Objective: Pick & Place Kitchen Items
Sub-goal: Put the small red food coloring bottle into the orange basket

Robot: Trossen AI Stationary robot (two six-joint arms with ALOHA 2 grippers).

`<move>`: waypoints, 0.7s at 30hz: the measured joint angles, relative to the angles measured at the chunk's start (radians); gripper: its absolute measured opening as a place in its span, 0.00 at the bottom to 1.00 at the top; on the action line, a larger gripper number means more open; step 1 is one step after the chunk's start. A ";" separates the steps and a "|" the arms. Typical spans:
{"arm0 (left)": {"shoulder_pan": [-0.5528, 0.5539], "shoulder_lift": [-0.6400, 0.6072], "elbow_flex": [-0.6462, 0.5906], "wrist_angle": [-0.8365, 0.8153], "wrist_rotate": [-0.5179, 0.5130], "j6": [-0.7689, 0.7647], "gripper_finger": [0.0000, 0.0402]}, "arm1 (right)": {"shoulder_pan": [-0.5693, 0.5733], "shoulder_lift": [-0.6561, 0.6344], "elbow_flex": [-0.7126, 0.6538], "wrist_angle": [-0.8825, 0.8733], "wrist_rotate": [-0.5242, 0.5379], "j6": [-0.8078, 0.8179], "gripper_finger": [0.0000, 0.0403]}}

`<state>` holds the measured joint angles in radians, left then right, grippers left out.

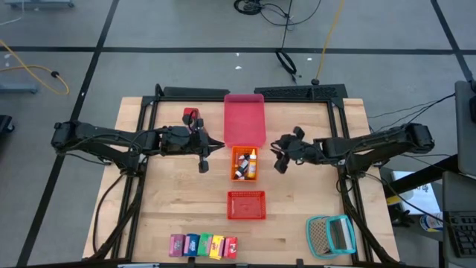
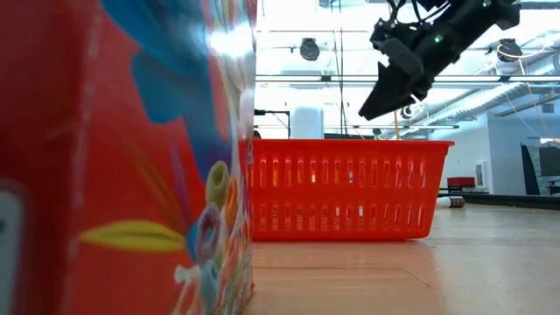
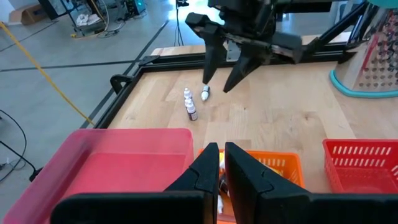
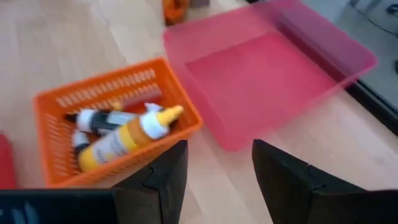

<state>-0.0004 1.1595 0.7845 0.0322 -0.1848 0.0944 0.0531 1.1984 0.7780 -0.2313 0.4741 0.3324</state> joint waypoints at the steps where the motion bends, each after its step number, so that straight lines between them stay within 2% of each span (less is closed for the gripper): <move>1: 0.000 0.000 0.000 0.000 0.000 0.000 0.08 | -0.005 0.000 0.000 -0.012 0.010 0.008 0.42; 12: 0.000 0.000 0.000 0.000 0.000 -0.003 0.08 | -0.102 0.006 0.000 -0.251 0.064 0.257 0.42; 21: 0.000 0.000 0.000 0.000 0.000 -0.003 0.08 | -0.174 0.013 -0.062 -0.259 0.053 0.306 0.42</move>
<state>-0.0006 1.1595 0.7845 0.0319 -0.1848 0.0917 -0.1209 1.2110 0.7155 -0.4900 0.5275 0.6387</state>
